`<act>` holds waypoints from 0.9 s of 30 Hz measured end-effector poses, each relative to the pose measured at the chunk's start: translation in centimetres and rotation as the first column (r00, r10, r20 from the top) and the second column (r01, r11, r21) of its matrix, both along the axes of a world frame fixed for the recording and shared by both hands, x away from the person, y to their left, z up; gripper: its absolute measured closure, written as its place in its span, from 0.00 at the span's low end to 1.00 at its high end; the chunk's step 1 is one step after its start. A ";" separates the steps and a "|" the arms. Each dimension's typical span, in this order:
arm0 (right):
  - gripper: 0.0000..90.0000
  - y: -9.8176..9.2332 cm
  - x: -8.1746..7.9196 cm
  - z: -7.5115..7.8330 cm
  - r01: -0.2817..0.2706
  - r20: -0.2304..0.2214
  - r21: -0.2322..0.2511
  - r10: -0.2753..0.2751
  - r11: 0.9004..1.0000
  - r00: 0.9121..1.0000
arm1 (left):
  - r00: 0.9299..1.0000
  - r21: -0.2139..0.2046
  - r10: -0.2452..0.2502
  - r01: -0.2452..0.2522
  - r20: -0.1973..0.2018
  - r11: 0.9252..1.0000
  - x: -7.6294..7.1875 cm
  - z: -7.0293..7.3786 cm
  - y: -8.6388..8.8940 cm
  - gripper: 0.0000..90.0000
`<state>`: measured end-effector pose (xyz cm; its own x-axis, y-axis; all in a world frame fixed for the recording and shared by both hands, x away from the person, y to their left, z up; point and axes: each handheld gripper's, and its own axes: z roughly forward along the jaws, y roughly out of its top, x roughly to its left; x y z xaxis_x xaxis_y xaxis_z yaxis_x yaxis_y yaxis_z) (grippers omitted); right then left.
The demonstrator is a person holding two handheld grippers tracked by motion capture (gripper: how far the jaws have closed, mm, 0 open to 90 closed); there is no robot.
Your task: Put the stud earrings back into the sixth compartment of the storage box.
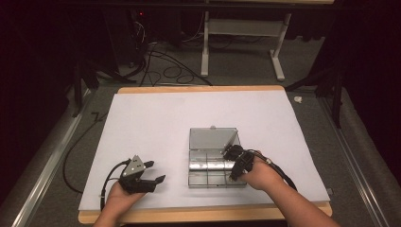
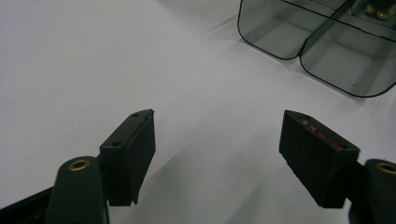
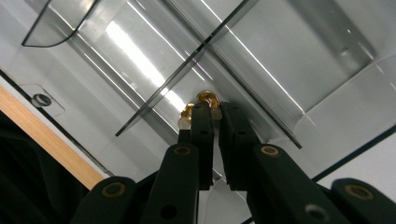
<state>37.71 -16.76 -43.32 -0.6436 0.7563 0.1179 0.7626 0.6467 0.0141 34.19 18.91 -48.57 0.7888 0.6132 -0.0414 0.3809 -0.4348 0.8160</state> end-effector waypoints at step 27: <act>0.93 -3.0 0.0 4.3 0.038 0.084 0.083 -0.045 0.996 0.995 | 1.000 0.004 0.001 -0.001 0.004 1.000 0.0 0.0 0.0 0.31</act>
